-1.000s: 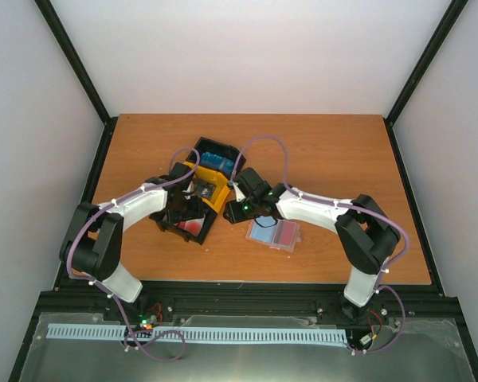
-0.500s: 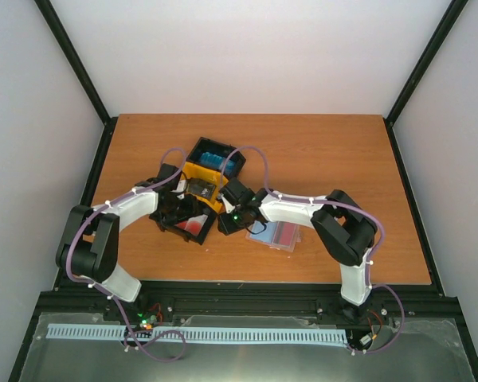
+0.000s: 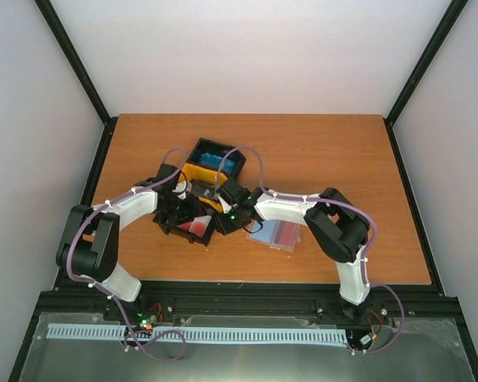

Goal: Put the credit cards into the card holder
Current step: Pick up the credit card from the storage box.

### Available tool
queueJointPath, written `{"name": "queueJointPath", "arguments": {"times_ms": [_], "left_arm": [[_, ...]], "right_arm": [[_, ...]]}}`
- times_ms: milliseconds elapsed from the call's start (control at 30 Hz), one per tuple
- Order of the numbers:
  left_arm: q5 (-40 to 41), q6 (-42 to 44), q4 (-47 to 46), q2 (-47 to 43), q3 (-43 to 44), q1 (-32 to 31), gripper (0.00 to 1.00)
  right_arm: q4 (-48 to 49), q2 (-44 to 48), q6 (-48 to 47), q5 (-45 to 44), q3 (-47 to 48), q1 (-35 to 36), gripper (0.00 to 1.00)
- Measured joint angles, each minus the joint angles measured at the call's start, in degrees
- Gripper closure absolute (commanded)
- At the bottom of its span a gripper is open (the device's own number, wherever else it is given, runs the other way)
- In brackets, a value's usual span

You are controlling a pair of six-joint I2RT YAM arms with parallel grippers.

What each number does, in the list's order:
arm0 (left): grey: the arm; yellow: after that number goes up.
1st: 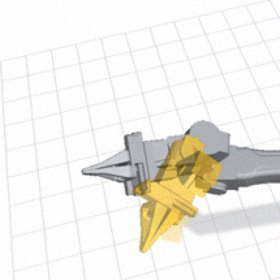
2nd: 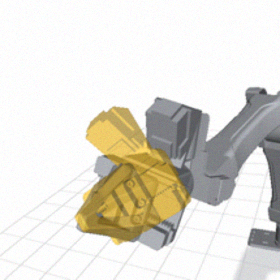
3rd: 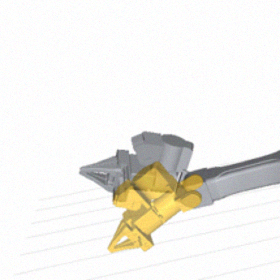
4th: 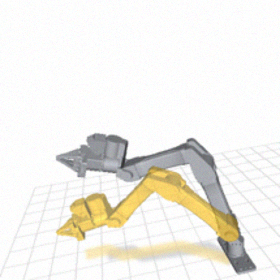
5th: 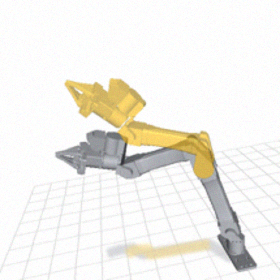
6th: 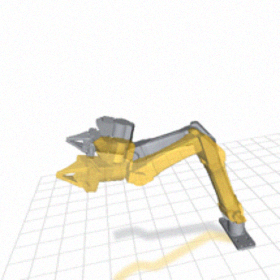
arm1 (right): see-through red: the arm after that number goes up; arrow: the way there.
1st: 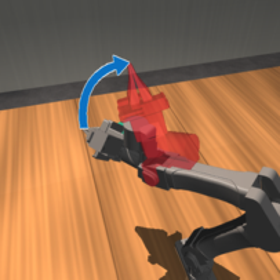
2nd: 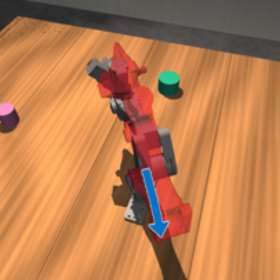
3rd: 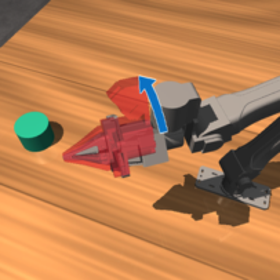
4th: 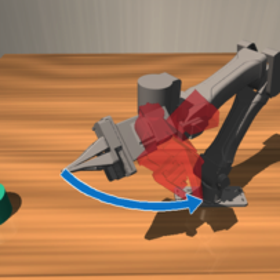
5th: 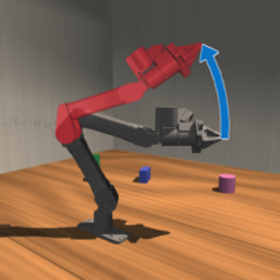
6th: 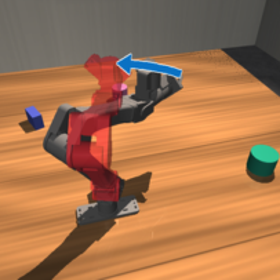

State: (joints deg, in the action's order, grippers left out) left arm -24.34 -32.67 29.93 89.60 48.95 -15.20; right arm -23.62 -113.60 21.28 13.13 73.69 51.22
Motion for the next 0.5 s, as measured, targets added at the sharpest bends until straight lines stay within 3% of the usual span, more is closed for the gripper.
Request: {"name": "queueJointPath", "arguments": {"times_ms": [500], "left_arm": [[-5.7, 1.1, -1.2, -5.1, -2.4, 0.5, 0.55]], "right_arm": [[-0.2, -0.4, -0.3, 0.1, 0.2, 0.0, 0.6]]}}
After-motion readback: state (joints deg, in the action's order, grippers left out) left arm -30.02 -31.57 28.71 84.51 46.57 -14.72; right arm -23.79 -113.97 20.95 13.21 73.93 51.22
